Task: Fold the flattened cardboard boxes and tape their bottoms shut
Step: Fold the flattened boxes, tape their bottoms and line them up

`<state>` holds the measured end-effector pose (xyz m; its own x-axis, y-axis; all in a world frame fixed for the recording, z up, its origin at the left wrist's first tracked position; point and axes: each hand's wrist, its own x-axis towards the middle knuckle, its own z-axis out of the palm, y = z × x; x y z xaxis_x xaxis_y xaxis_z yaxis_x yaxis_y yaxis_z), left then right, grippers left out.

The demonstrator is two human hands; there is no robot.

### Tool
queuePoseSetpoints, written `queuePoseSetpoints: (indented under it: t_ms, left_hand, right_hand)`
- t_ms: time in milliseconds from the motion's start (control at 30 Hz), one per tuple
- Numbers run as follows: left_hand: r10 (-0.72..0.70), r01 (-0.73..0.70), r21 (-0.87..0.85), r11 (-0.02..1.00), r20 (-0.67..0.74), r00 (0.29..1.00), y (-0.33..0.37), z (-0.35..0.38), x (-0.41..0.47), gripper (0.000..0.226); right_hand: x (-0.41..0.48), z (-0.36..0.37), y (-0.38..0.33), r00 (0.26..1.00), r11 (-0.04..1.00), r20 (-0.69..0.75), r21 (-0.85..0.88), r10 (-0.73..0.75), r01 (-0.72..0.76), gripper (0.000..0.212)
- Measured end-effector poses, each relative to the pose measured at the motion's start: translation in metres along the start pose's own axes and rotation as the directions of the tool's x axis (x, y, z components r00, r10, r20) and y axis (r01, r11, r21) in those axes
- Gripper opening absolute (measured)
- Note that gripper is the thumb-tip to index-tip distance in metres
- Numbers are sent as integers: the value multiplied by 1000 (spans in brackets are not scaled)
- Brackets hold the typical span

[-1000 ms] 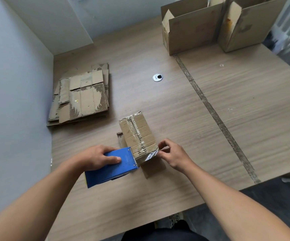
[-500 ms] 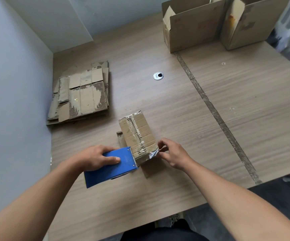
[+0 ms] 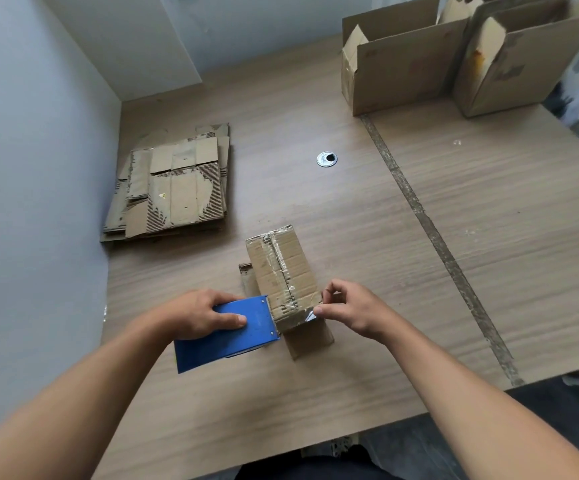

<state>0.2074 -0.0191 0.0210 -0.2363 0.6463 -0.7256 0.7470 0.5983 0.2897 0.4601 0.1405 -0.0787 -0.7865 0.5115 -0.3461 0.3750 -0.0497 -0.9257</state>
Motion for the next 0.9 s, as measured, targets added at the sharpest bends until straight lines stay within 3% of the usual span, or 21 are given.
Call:
queuePoseSetpoints:
  t_ms: [133,333,633,700,800,900]
  left_hand:
    - [4,-4,5,1000,0,1000,0,0,0,35]
    - [21,-21,-2,1000,-1,1000,1,0,-1,26]
    - [5,-4,13,1000,-22,1000,3,1,-1,34]
    - [8,-8,11,1000,-26,1000,2,2,-1,35]
    - [22,-22,-1,1000,-29,999,1,5,-2,37]
    - [46,-47,-37,998,-36,998,-3,8,-1,48]
  right_hand:
    - [2,-4,3,993,969,-33,-224,-112,102,31]
    - [5,-5,-1,976,909,-31,-373,-215,188,29]
    - [5,4,-2,967,893,-54,-400,-248,206,36]
    - [3,6,-6,956,795,-29,-564,-291,224,49]
    - [3,15,-14,875,407,90,-859,-476,310,77]
    - [13,26,-16,831,271,241,-868,-502,415,66]
